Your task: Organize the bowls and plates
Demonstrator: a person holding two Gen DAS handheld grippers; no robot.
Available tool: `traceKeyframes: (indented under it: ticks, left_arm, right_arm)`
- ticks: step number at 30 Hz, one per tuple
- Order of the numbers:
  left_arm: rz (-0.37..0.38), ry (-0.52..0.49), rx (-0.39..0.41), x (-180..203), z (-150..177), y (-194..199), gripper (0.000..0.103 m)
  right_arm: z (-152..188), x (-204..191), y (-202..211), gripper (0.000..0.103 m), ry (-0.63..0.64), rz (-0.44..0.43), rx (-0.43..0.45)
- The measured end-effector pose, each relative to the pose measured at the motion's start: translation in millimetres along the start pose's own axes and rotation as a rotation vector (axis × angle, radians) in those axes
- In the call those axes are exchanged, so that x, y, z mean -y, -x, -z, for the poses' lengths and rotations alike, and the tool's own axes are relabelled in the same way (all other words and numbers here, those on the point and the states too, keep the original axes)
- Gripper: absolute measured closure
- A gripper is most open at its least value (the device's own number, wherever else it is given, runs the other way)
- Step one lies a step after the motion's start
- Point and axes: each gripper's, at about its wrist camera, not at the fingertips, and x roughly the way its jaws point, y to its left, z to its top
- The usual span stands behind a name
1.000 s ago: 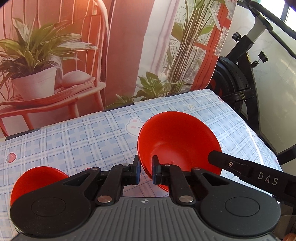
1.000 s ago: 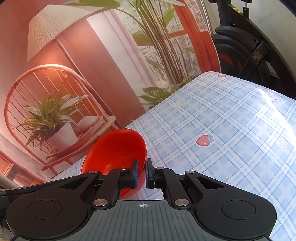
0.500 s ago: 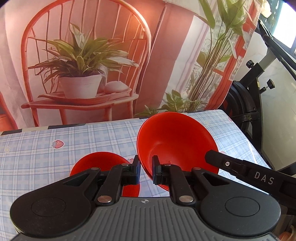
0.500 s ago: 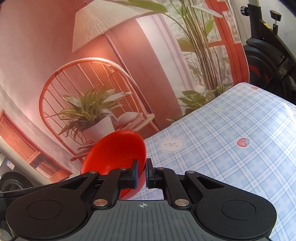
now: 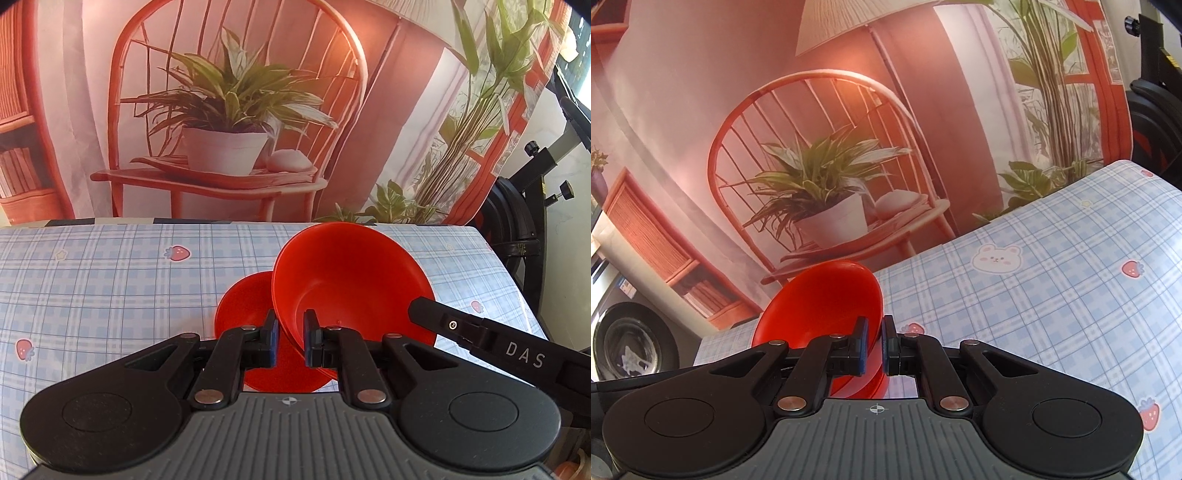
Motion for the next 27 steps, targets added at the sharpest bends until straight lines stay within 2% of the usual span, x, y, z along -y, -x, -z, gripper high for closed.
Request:
traceKeyframes:
  ticks: [15,27]
  left_arm:
    - [-0.011,-0.005,-0.015,-6.9,7.0,-4.9,0.089]
    - [-0.046,-0.015,-0.028,-17.1,8.6,-21.0,0.089]
  right_arm:
    - [6.6,-5.8,-12.1,0.096,0.011,0.005,-0.03]
    - [12.0,-7.7,-37.9,0.096,0.034,0.014,-0.071]
